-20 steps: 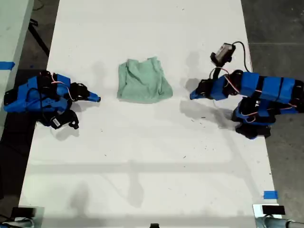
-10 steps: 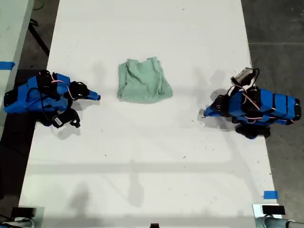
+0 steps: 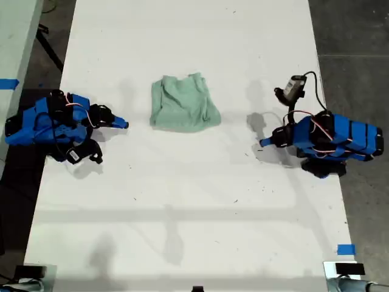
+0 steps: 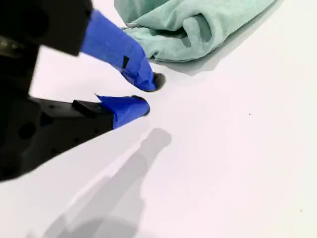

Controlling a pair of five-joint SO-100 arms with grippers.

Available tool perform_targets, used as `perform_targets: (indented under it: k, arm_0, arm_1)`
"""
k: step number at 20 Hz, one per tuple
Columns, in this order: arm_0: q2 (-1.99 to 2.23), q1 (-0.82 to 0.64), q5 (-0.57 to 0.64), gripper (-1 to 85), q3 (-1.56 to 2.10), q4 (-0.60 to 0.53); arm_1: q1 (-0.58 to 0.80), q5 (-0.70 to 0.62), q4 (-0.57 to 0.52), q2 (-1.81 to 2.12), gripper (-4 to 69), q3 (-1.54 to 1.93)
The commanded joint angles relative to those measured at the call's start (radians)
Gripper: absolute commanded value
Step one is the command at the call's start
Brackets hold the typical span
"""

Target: Fold t-shirt

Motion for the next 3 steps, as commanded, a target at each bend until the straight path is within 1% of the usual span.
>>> perform_targets:
  k: [1,3]
  arm_0:
    - [0.005,-0.009,-0.002,5.8,-0.009,0.003]
    - [0.005,-0.009,-0.002,5.8,-0.009,0.003]
  arm_1:
    - [0.0,-0.021,0.002,0.006,1.3,-0.008]
    - [0.0,-0.021,0.002,0.006,1.3,-0.008]
